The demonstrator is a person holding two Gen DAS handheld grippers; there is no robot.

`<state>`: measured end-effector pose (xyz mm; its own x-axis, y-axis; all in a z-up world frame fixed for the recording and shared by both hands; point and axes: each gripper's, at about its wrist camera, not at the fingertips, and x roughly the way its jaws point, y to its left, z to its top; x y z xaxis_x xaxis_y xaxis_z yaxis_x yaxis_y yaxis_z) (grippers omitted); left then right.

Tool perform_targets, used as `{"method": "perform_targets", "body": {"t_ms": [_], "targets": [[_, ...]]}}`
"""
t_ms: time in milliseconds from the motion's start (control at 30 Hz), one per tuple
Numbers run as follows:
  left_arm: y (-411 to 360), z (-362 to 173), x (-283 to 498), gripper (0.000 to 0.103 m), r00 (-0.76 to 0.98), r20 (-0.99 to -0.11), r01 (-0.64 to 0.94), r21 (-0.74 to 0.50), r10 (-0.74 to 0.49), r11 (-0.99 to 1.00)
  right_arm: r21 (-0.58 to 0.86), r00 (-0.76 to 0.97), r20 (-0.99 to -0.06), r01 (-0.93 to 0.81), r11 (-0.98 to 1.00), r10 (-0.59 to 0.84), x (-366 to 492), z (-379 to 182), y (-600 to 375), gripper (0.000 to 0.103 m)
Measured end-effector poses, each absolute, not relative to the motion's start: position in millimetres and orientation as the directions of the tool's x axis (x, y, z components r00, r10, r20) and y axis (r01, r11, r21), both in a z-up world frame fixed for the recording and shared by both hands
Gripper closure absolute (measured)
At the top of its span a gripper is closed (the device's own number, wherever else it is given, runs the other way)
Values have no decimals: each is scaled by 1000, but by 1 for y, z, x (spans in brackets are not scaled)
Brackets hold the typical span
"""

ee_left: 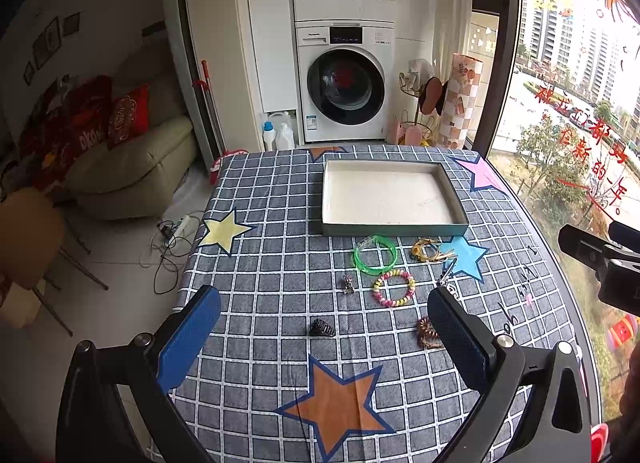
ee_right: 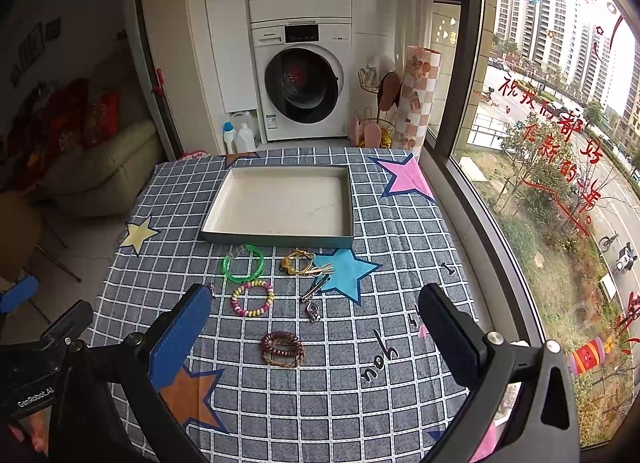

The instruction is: Organize jewelry

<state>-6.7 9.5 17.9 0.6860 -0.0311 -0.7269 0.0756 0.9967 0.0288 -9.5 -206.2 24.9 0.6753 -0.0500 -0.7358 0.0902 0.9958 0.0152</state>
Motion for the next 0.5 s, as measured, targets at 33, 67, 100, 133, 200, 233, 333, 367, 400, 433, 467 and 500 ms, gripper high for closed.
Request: {"method": "perform_targets", "body": {"t_ms": [33, 67, 100, 133, 200, 233, 333, 367, 400, 433, 467, 500], "targets": [[10, 18, -7, 0, 686, -727, 76, 29, -31, 997, 16, 675, -736, 90, 996, -49, -9, 25, -206, 0], [9, 18, -7, 0, 686, -727, 76, 29, -31, 997, 15, 675, -736, 90, 996, -49, -9, 25, -206, 0], [9, 18, -7, 0, 686, -727, 75, 29, -31, 997, 15, 675, -736, 89, 996, -49, -10, 24, -206, 0], [10, 18, -6, 0, 685, -728, 75, 29, -31, 997, 16, 674, -737, 88, 996, -48, -9, 24, -205, 0], [9, 18, -6, 0, 684, -729, 75, 28, -31, 997, 15, 674, -737, 87, 996, -48, -9, 24, -205, 0], [9, 18, -6, 0, 684, -729, 75, 28, -31, 997, 16, 674, -737, 87, 996, -47, -9, 24, -205, 0], [10, 18, -6, 0, 684, -729, 75, 28, -31, 997, 16, 674, -737, 88, 996, -48, -9, 24, -205, 0], [10, 18, -6, 0, 684, -729, 75, 28, -31, 997, 15, 674, -737, 88, 996, -48, -9, 24, -205, 0], [9, 18, -6, 0, 684, -729, 75, 28, -31, 997, 15, 673, -738, 87, 996, -48, -9, 24, -205, 0], [10, 18, -6, 0, 684, -729, 75, 28, -31, 997, 16, 673, -738, 88, 996, -48, -9, 23, -205, 0], [9, 17, -6, 0, 684, -729, 76, 29, -31, 997, 16, 674, -737, 88, 996, -48, -9, 24, -205, 0], [10, 18, -6, 0, 683, -729, 76, 28, -31, 997, 16, 674, -737, 88, 996, -47, -9, 24, -205, 0]]}}
